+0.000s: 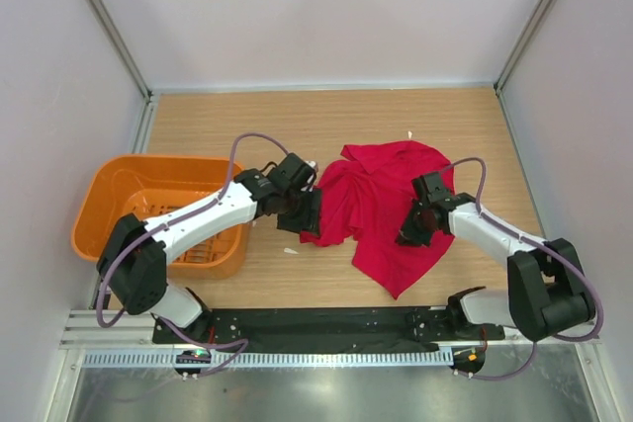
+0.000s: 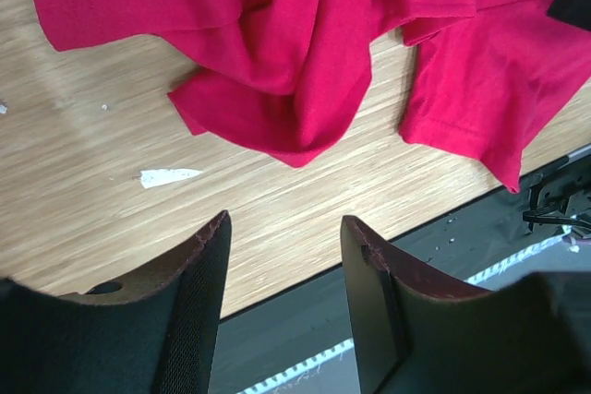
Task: Fold and stack the t-shirts
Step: Flatten the tshirt out
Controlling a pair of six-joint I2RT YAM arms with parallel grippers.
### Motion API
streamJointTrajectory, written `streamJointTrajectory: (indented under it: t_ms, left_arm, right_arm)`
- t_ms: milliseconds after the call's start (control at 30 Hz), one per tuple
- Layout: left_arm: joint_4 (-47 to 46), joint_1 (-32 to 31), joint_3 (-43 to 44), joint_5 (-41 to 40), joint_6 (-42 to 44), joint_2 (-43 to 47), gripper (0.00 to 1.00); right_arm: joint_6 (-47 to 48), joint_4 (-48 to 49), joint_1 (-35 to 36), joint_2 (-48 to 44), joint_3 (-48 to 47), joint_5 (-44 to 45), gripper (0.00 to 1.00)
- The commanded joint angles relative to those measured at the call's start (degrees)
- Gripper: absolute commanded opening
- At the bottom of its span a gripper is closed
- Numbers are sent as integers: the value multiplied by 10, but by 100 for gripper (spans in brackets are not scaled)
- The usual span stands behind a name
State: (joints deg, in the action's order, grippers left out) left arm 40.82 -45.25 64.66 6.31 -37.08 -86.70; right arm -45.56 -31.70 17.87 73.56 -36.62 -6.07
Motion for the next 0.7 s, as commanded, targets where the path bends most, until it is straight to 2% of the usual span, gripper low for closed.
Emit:
streamJointTrajectory:
  t_ms: [0,33,167,200,233,300,333,400,500,667]
  left_arm:
    - [-36,0,-8,9,-7,38,52]
    - [-31,0,-16,3,-7,48,52]
    - [-18,1,-36,4,-14,53,49]
    - [-21,1,-47,11,-16,55,45]
    - [-25,0,-55,16,-16,56,37]
    - [-28,0,-68,21,-15,52,32]
    - [-27,0,-71,22,-15,49,31]
    - [-28,-1,-74,19,-11,37,29]
    - [-28,-1,-80,6,1,23,28]
    - [-26,-2,-74,-58,42,-18,23]
  right_arm:
    - [-29,58,-8,14,1,46,17]
    - [-25,50,-21,31,-4,85,17]
    - [26,37,-86,68,-15,119,19]
    - [41,36,-122,86,-20,120,19]
    - [71,37,-134,94,-35,120,19]
    - [107,20,-143,122,-63,136,19]
    - [120,10,-143,127,-97,139,20]
    - [147,-13,-143,128,-128,107,30]
    - [144,-71,-142,95,-161,77,44]
    - [113,-126,-142,-55,-132,6,48]
